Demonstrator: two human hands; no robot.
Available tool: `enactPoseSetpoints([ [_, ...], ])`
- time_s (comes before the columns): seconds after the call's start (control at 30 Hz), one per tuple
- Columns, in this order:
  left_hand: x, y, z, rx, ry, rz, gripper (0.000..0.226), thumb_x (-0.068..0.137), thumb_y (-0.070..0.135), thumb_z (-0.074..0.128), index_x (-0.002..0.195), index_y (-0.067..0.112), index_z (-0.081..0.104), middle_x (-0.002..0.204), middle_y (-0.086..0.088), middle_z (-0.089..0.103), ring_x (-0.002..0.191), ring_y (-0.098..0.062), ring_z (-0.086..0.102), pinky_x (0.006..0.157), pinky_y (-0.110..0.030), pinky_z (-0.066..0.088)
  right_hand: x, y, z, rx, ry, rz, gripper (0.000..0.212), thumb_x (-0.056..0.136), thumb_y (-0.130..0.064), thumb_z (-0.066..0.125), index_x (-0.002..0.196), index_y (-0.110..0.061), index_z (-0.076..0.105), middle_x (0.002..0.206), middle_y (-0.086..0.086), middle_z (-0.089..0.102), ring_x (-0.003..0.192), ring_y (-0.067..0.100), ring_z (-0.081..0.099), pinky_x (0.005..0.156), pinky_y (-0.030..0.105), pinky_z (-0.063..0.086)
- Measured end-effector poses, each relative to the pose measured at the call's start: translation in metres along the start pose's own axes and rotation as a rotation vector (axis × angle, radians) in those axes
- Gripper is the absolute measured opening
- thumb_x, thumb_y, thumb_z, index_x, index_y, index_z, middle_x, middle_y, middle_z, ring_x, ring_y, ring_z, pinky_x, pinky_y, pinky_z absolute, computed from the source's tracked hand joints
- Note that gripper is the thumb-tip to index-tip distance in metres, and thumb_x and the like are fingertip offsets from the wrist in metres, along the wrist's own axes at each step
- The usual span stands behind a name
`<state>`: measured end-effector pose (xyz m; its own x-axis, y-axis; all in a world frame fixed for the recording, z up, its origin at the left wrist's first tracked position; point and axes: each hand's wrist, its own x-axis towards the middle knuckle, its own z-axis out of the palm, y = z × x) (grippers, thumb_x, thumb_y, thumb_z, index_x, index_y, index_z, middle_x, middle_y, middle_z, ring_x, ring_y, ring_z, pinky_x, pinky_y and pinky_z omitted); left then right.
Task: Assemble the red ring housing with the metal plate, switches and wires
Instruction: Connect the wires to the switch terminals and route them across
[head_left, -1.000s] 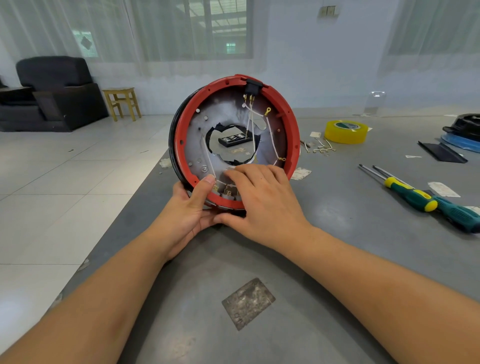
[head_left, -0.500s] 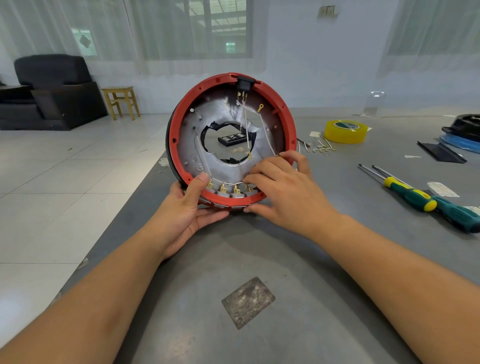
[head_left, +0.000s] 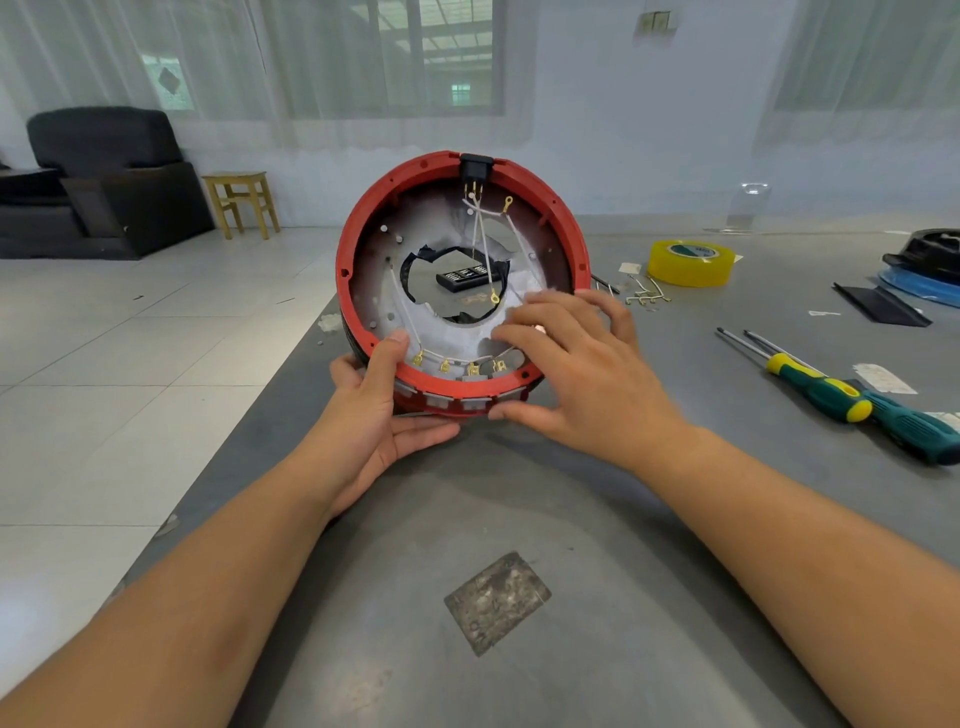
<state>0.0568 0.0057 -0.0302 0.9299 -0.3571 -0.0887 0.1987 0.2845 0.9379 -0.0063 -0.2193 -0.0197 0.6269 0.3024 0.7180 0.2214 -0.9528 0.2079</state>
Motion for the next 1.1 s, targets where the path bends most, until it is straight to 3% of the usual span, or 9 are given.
enactPoseSetpoints([
  [0.1, -0.004, 0.004, -0.001, -0.002, -0.076, -0.111, 0.071, 0.095, 0.062, 0.065, 0.147, 0.02, 0.041, 0.128, -0.026, 0.07, 0.102, -0.046, 0.076, 0.072, -0.04, 0.066, -0.002, 0.005, -0.004, 0.011, 0.05, 0.062, 0.074, 0.083, -0.078, 0.058, 0.131, -0.022, 0.064, 0.146, -0.002, 0.054, 0.15, 0.023, 0.033, 0.12, 0.053, 0.023],
  [0.23, -0.01, 0.011, 0.003, 0.13, -0.064, -0.135, 0.066, 0.091, 0.069, 0.063, 0.135, 0.02, 0.062, 0.111, -0.018, 0.079, 0.096, -0.034, 0.08, 0.064, -0.028, 0.064, -0.004, 0.014, -0.005, 0.169, -0.035, 0.16, 0.081, 0.083, -0.076, 0.055, 0.136, -0.015, 0.06, 0.156, 0.004, 0.043, 0.155, 0.03, 0.019, 0.121, 0.059, 0.021],
  [0.3, -0.011, 0.013, 0.005, 0.249, 0.021, -0.11, 0.073, 0.085, 0.074, 0.068, 0.13, 0.016, 0.067, 0.108, -0.011, 0.081, 0.081, -0.024, 0.079, 0.059, -0.026, 0.06, -0.009, 0.016, -0.003, 0.212, -0.054, 0.145, 0.077, 0.083, -0.07, 0.057, 0.13, -0.01, 0.064, 0.151, 0.007, 0.05, 0.153, 0.034, 0.024, 0.12, 0.056, 0.027],
  [0.37, -0.012, 0.017, 0.005, 0.468, 0.1, -0.106, 0.089, 0.072, 0.086, 0.066, 0.122, 0.012, 0.071, 0.1, -0.005, 0.078, 0.07, -0.019, 0.07, 0.056, -0.029, 0.052, -0.018, 0.017, -0.001, 0.196, -0.023, 0.08, 0.071, 0.085, -0.067, 0.058, 0.119, -0.006, 0.068, 0.14, 0.008, 0.06, 0.144, 0.034, 0.04, 0.115, 0.052, 0.038],
  [0.5, -0.013, 0.023, 0.006, 0.93, 0.124, -0.131, 0.105, 0.058, 0.102, 0.034, 0.086, 0.011, 0.078, 0.072, -0.001, 0.079, 0.065, -0.02, 0.061, 0.059, -0.031, 0.039, -0.029, 0.018, -0.002, 0.256, -0.023, 0.087, 0.065, 0.086, -0.068, 0.057, 0.112, -0.009, 0.065, 0.125, 0.004, 0.067, 0.123, 0.026, 0.059, 0.098, 0.048, 0.052],
  [0.6, -0.013, 0.023, 0.005, 1.086, 0.088, -0.192, 0.105, 0.057, 0.103, 0.024, 0.089, 0.015, 0.071, 0.065, -0.001, 0.076, 0.053, -0.015, 0.06, 0.055, -0.028, 0.037, -0.033, 0.02, -0.004, 0.281, -0.051, 0.09, 0.064, 0.087, -0.068, 0.054, 0.113, -0.011, 0.064, 0.125, 0.003, 0.066, 0.12, 0.022, 0.058, 0.096, 0.041, 0.052],
  [0.83, -0.014, 0.022, 0.005, 1.225, 0.009, -0.276, 0.123, 0.046, 0.109, 0.015, 0.092, 0.01, 0.072, 0.053, 0.001, 0.062, 0.04, -0.012, 0.053, 0.053, -0.027, 0.038, -0.041, 0.029, -0.004, 0.366, -0.161, 0.168, 0.057, 0.085, -0.073, 0.053, 0.113, -0.023, 0.055, 0.123, -0.006, 0.062, 0.113, 0.009, 0.053, 0.089, 0.023, 0.042],
  [1.1, -0.016, 0.025, 0.009, 1.251, -0.013, -0.262, 0.13, 0.039, 0.114, 0.01, 0.083, 0.008, 0.073, 0.057, -0.005, 0.071, 0.042, -0.015, 0.059, 0.056, -0.029, 0.042, -0.042, 0.035, -0.004, 0.423, -0.232, 0.199, 0.039, 0.083, -0.077, 0.049, 0.104, -0.046, 0.037, 0.119, -0.014, 0.058, 0.107, 0.002, 0.049, 0.081, 0.028, 0.051],
])
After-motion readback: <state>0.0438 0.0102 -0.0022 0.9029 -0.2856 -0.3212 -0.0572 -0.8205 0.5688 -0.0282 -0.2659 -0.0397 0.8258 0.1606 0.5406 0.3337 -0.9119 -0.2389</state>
